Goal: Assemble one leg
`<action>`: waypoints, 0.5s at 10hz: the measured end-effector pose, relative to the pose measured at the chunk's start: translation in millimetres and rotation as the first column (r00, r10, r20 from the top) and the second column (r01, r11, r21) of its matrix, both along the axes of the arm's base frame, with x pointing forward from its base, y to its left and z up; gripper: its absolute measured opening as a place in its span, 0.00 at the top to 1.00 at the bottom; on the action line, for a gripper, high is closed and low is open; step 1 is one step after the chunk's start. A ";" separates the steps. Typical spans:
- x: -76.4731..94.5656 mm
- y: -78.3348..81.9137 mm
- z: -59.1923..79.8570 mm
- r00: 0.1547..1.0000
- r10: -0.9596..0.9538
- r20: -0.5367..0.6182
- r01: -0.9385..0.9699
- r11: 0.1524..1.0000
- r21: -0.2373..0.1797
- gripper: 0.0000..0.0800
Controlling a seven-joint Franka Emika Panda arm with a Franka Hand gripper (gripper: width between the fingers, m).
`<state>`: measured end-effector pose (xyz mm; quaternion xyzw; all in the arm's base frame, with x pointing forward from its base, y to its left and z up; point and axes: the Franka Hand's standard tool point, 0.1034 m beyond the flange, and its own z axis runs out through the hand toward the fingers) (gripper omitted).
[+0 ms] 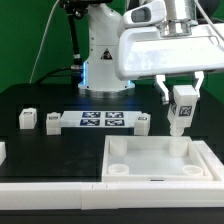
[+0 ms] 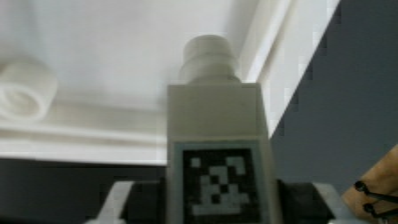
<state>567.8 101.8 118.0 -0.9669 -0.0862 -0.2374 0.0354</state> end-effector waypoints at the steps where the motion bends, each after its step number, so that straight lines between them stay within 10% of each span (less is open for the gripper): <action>1: 15.6 -2.9 -0.2 1.000 0.001 0.016 -0.001 1.000 -0.001 0.64; 5: 34.0 -5.3 -0.8 1.000 0.010 0.024 -0.010 1.000 -0.003 0.64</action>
Offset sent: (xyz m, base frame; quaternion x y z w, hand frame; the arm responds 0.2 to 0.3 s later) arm 0.0000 0.0000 0.0000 0.0000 0.0000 0.0000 1.0000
